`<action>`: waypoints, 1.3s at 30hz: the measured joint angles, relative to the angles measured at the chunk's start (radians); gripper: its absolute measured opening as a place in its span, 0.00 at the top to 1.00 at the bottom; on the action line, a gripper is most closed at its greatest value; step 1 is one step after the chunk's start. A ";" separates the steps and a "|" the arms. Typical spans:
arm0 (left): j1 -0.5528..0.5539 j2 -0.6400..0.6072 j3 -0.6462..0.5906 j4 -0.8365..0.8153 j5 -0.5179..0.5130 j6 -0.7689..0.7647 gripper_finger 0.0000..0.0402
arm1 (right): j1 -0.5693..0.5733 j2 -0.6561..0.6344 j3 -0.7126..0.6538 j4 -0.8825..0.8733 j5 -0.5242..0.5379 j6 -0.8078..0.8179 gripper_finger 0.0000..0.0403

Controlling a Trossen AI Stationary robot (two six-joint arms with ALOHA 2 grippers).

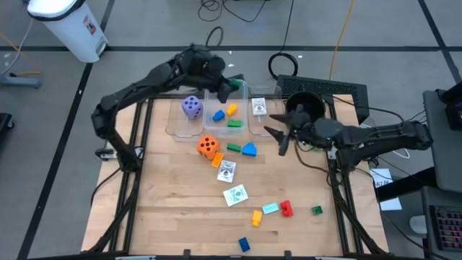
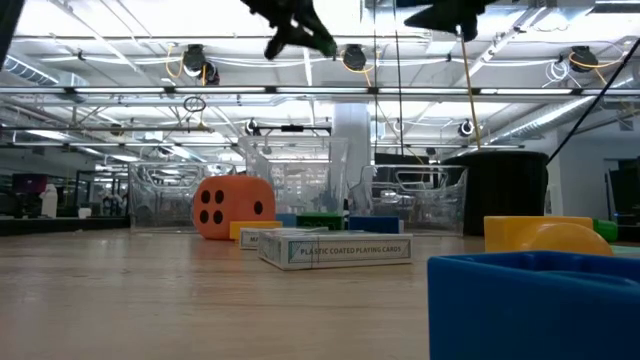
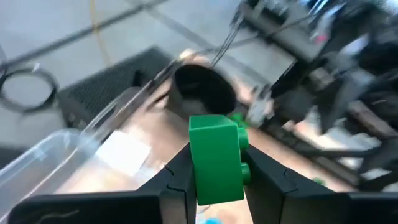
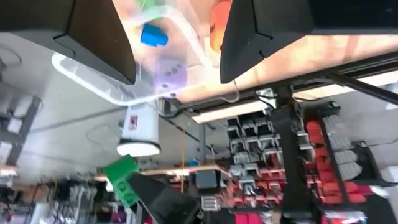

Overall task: Pick & Place Toys
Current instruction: Put the green four stud game piece into the middle transparent bin

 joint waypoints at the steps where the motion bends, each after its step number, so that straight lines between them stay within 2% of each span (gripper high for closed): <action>1: 0.007 0.026 0.023 -0.026 0.000 0.007 0.75 | -0.009 0.011 0.000 -0.002 0.000 0.014 0.44; 7: 0.044 0.184 0.128 -0.158 -0.003 0.064 0.76 | -0.052 0.082 0.000 -0.005 -0.004 0.098 0.45; 10: 0.056 0.265 0.159 -0.241 -0.044 0.103 0.76 | -0.054 0.103 0.000 -0.004 -0.005 0.139 0.45; 19: 0.072 0.443 0.168 -0.425 -0.106 0.216 0.75 | -0.044 0.117 0.000 -0.038 -0.008 0.190 0.45; 30: 0.033 0.564 0.168 -0.482 -0.144 0.321 0.75 | -0.044 0.117 0.000 -0.063 -0.008 0.193 0.46; 34: 0.017 0.574 0.168 -0.484 -0.185 0.365 0.75 | -0.044 0.117 0.000 -0.070 -0.008 0.220 0.47; 39: 0.016 0.577 0.168 -0.485 -0.186 0.373 0.75 | -0.044 0.117 -0.001 -0.073 -0.008 0.227 0.48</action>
